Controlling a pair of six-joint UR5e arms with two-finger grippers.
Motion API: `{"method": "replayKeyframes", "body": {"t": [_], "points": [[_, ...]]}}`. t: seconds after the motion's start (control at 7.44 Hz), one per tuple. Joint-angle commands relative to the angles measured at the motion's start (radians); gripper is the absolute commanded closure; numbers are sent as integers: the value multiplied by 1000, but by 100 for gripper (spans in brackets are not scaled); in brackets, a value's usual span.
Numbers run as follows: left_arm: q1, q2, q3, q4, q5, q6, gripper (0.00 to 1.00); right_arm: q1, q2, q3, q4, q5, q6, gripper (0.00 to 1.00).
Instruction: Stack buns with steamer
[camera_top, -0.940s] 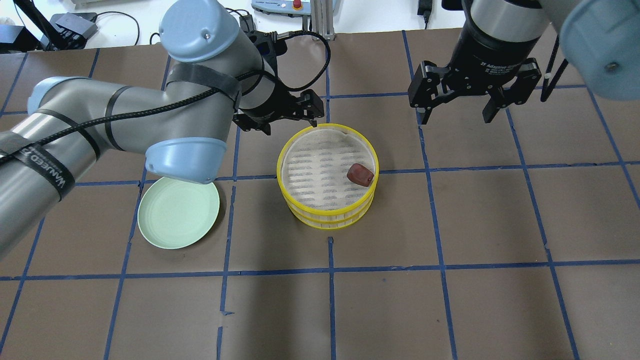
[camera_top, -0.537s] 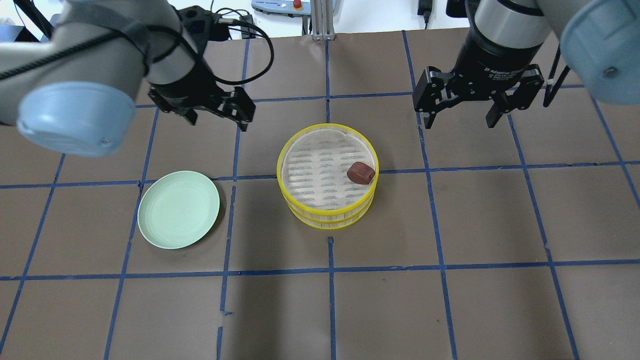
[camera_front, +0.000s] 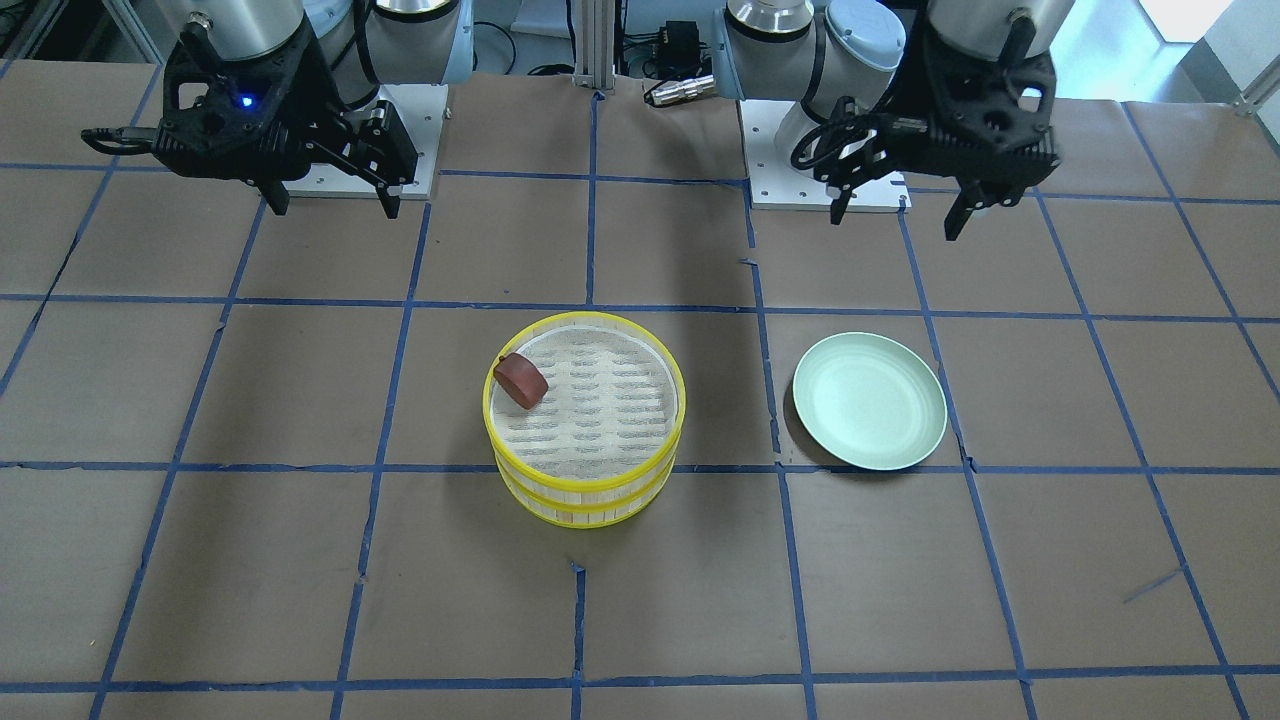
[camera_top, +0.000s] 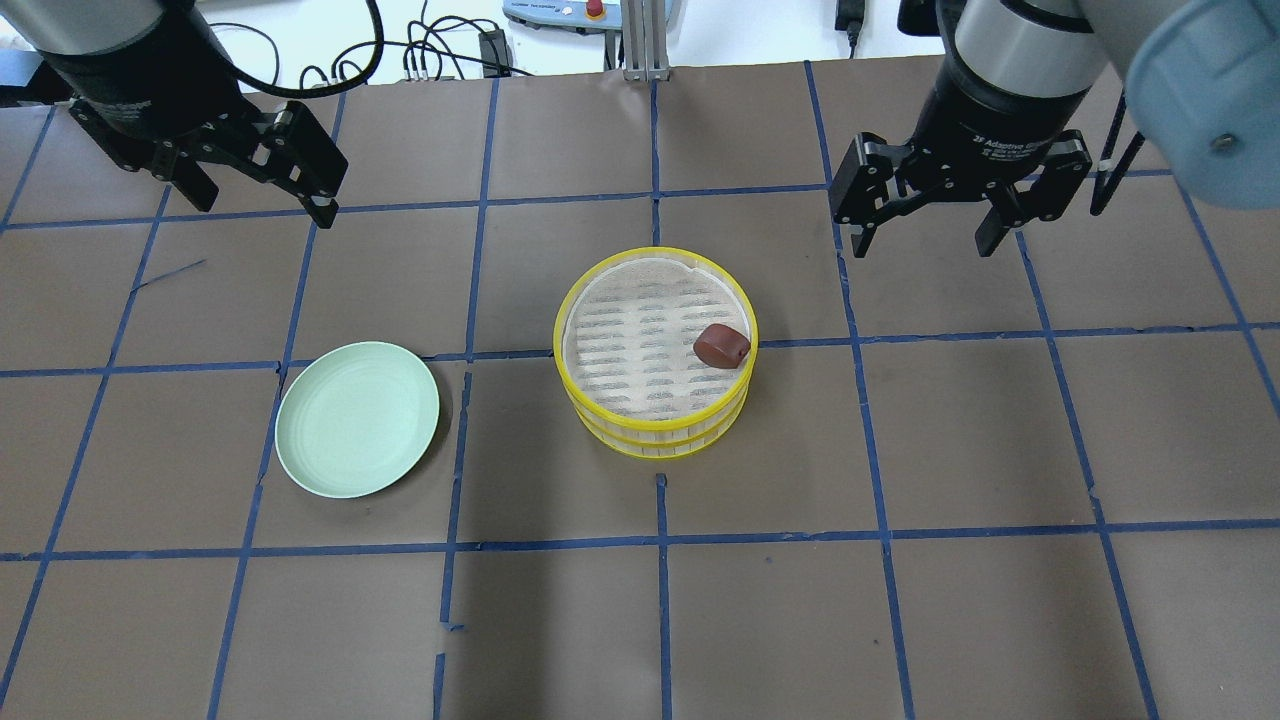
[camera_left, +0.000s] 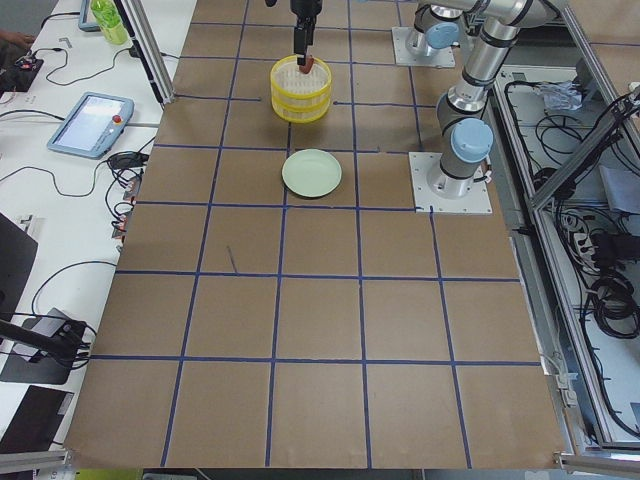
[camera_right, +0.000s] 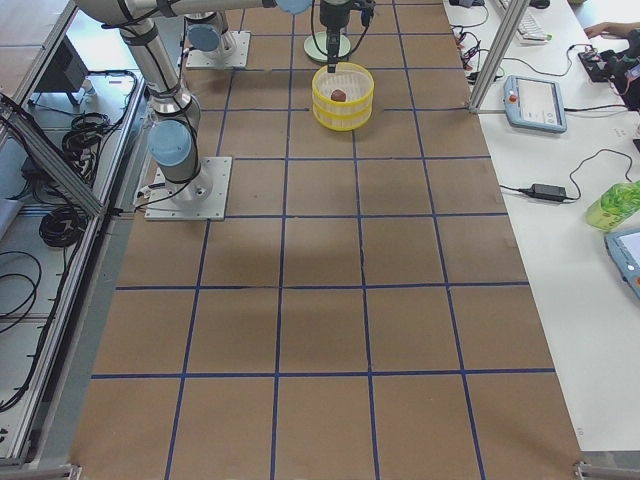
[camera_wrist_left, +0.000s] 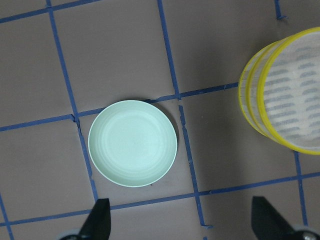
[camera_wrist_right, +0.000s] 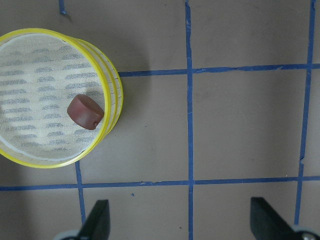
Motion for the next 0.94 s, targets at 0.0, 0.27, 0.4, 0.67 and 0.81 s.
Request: {"method": "replayKeyframes", "body": {"t": [0.0, 0.27, 0.4, 0.67, 0.81], "points": [[2, 7, -56, -7, -34, 5, 0, -29, -1, 0, 8, -1, -3, 0], [0, 7, -101, -1, -31, 4, 0, -31, -1, 0, 8, 1, -3, 0], [2, 8, -104, -1, -31, 5, 0, -31, -1, 0, 8, 1, -3, 0], [2, 7, -106, -1, -30, 5, 0, -25, -2, 2, 6, -3, -3, 0], [3, 8, -104, -1, -27, 9, 0, -23, -2, 0, 6, -1, -1, 0]]}}
